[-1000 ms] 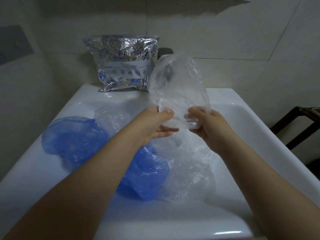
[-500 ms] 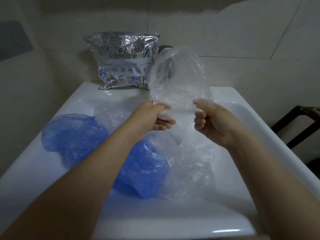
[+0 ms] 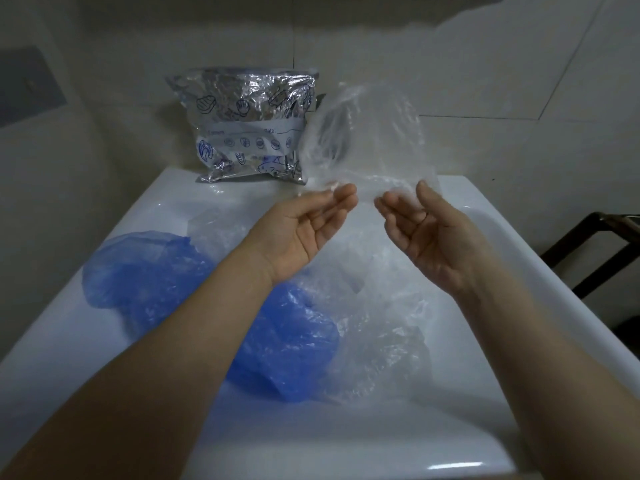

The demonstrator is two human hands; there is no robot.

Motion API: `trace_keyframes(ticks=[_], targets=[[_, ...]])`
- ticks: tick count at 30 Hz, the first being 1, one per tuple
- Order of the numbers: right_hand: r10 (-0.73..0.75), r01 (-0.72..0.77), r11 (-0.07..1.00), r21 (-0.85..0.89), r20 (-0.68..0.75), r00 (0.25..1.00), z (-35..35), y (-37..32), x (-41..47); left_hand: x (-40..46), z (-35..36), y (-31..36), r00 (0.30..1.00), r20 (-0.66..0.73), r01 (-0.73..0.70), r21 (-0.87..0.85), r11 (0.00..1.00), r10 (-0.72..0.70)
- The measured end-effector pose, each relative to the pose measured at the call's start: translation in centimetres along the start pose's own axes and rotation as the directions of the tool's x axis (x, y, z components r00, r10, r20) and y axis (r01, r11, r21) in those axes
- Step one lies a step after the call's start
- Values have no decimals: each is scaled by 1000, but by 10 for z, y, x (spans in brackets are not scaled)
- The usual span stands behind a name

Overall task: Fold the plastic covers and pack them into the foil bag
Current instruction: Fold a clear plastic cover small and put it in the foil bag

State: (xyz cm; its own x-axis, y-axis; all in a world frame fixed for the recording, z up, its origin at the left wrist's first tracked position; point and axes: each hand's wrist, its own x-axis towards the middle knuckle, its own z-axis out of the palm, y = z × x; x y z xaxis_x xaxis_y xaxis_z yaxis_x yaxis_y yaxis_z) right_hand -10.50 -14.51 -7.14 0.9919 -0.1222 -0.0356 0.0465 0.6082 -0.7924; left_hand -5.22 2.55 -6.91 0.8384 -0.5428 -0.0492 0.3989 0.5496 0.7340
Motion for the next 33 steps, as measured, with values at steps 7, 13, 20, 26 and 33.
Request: trace_keyframes(ticks=[7, 13, 20, 26, 33], targets=[[-158, 61, 785, -617, -103, 982, -11, 7, 1, 10, -10, -10, 977, -208, 58, 491, 869, 53], [-144, 53, 825, -562, -119, 982, -14, 5, 3, 8, -8, -12, 978, -181, 35, 643, 765, 107], [80, -87, 995, -52, -128, 989, -13, 1, 6, 8, -7, -11, 994, -64, -47, 483, 874, 88], [-196, 221, 959, -177, 151, 969, -20, -4, 3, 5, -10, -4, 995, 73, -92, 295, 951, 73], [-113, 124, 572, -811, 72, 991, -29, -5, 3, 15, -33, -5, 982, -69, -46, 813, 581, 175]])
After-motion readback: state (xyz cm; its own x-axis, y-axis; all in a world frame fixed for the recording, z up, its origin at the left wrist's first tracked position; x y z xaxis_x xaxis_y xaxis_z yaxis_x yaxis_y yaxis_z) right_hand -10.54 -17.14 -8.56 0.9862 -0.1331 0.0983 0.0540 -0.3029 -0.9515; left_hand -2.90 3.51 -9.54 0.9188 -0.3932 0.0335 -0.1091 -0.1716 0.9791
